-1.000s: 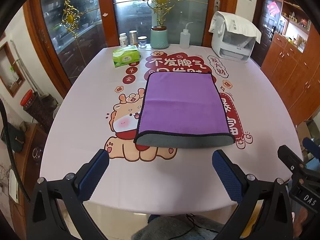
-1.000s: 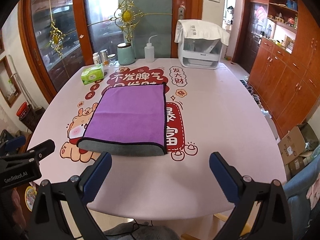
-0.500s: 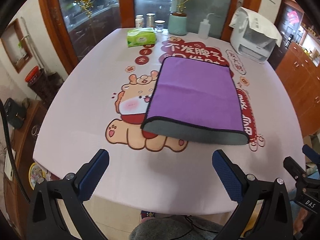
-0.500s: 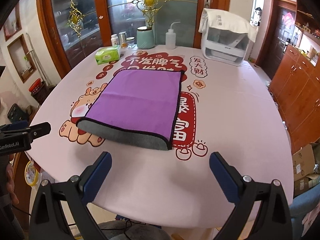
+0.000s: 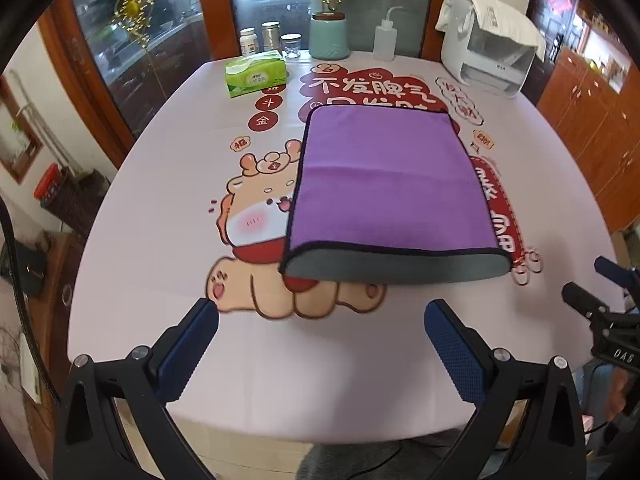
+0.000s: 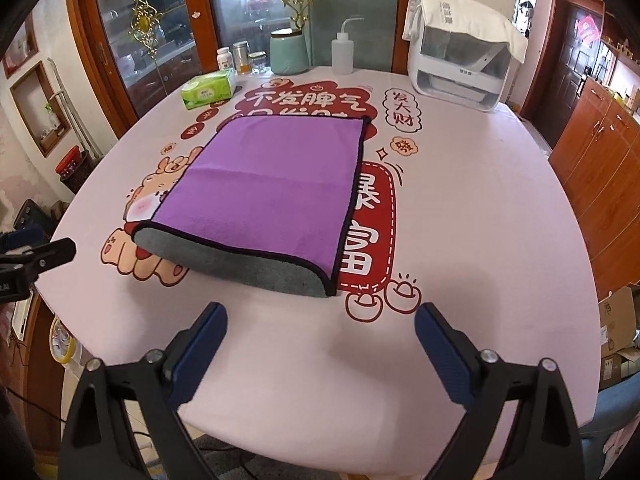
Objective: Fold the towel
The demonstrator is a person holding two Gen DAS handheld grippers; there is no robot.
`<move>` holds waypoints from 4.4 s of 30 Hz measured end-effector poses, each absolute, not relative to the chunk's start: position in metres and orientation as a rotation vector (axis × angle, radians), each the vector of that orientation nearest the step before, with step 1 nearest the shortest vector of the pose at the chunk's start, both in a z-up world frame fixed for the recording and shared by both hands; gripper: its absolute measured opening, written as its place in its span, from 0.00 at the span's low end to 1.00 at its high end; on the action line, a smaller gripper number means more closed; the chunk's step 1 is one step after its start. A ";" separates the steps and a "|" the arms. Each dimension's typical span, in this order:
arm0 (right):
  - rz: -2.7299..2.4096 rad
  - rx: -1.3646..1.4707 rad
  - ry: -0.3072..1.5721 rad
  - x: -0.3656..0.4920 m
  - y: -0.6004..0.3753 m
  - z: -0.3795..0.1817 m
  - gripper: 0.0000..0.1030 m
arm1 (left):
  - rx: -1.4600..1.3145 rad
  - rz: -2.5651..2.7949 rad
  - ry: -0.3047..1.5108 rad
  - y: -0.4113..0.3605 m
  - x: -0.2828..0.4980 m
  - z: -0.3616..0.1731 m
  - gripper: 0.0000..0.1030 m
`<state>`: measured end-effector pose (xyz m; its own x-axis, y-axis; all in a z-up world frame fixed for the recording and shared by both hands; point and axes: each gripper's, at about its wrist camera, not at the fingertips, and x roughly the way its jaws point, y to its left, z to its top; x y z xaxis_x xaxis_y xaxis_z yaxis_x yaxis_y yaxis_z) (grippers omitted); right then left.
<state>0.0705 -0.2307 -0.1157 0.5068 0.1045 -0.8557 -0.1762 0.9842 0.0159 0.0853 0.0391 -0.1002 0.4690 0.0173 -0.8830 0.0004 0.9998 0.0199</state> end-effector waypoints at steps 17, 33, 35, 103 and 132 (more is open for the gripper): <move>0.234 -0.125 1.105 0.127 -0.223 -0.178 0.72 | 0.162 -0.185 1.186 0.080 0.166 -0.172 0.99; 0.393 -0.137 1.157 0.148 -0.225 -0.203 0.51 | 0.179 -0.476 1.188 0.066 0.186 -0.198 0.98; 0.408 -0.136 1.160 0.149 -0.224 -0.203 0.49 | 0.168 -0.496 1.202 0.066 0.189 -0.201 0.96; 0.428 -0.136 1.110 0.161 -0.225 -0.178 0.05 | 0.135 -0.409 1.271 0.056 0.217 -0.190 0.03; 0.111 -0.034 0.968 0.352 -0.219 -0.130 0.05 | 0.113 -0.192 1.113 0.051 0.408 -0.148 0.03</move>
<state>0.3520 -0.2190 -0.1303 0.5617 0.0793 -0.8235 -0.1095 0.9938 0.0211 0.4079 0.0513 -0.1481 0.4281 -0.0972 -0.8985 0.2099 0.9777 -0.0058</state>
